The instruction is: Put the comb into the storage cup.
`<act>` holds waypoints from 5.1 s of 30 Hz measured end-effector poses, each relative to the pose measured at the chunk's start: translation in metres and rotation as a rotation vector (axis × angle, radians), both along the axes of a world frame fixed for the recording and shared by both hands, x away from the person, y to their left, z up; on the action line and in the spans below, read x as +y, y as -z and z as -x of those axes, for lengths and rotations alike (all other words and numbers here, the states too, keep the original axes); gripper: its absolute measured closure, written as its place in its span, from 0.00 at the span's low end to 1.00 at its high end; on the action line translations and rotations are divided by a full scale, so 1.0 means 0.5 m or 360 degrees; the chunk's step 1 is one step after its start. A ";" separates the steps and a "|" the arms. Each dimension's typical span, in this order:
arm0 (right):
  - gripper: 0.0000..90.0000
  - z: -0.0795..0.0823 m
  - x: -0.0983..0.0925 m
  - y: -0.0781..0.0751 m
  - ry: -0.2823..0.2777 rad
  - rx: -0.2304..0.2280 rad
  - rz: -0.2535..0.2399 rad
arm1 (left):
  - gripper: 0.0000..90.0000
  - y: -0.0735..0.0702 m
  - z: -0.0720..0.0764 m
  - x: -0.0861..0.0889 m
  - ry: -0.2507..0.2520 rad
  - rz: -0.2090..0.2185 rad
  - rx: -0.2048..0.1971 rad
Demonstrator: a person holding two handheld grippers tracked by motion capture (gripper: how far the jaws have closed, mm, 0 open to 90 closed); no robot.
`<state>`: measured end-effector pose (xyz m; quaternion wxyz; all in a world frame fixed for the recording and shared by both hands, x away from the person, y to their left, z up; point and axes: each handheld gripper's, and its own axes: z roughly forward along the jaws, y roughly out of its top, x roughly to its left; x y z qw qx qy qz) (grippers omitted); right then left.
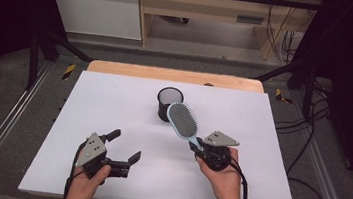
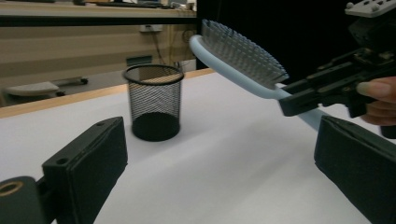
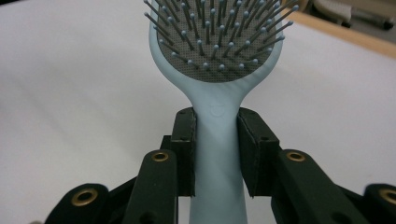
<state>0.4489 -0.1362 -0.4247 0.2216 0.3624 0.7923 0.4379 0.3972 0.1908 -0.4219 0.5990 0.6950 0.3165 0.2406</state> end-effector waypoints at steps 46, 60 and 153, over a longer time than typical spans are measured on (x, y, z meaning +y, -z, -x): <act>0.77 0.017 0.068 -0.055 -0.0089 -0.0414 -0.0387 | 0.03 -0.165 -0.104 -0.086 0.0085 0.0299 0.0107; 0.77 0.025 0.077 -0.058 -0.0117 -0.0437 -0.0386 | 0.03 -0.153 -0.117 -0.100 0.0103 0.0343 0.0171; 0.77 0.030 0.117 -0.030 -0.0252 -0.0353 -0.0364 | 0.54 -0.113 -0.138 -0.082 0.0138 0.0732 0.0417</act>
